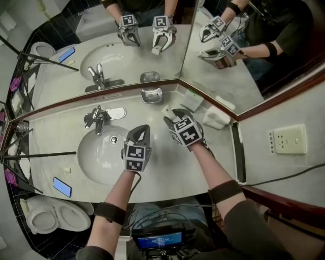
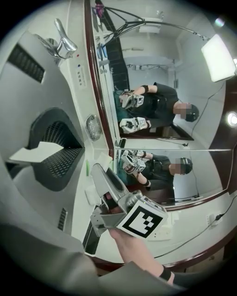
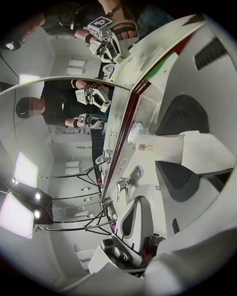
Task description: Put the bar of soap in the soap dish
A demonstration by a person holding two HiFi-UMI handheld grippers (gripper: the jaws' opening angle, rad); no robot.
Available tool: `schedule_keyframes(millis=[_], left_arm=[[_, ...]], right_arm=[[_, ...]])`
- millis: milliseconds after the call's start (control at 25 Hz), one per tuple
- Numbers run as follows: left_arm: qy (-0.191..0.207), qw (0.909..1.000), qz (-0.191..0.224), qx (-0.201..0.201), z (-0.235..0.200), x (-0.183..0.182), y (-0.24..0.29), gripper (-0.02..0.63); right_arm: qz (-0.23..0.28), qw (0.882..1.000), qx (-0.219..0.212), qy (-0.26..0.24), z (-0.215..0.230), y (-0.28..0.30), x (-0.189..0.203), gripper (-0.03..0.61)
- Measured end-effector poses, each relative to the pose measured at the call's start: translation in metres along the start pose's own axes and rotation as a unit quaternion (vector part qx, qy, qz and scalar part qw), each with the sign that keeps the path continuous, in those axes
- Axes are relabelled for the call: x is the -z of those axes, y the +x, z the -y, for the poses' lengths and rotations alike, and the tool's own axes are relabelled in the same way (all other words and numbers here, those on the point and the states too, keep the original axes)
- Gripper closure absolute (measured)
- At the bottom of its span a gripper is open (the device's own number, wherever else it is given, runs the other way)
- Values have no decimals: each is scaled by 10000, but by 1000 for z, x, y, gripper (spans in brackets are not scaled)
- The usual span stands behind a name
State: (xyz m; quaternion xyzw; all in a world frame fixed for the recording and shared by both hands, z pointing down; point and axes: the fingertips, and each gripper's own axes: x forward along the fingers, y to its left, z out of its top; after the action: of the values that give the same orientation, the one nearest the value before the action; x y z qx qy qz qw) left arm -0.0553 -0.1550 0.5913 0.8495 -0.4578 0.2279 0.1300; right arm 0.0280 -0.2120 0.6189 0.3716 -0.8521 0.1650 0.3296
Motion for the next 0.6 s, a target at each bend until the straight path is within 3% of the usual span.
schedule_keyframes(millis=[240,600], left_arm=[[50,10000,-45,-69,-25,-6,42,617],[-132,9998,-68,-131,-50,-13,71,617]], right_arm=[[-258,9990,124,-334,25,48,-41,391],[-687,9946,168,-755,41,96,-56,390]])
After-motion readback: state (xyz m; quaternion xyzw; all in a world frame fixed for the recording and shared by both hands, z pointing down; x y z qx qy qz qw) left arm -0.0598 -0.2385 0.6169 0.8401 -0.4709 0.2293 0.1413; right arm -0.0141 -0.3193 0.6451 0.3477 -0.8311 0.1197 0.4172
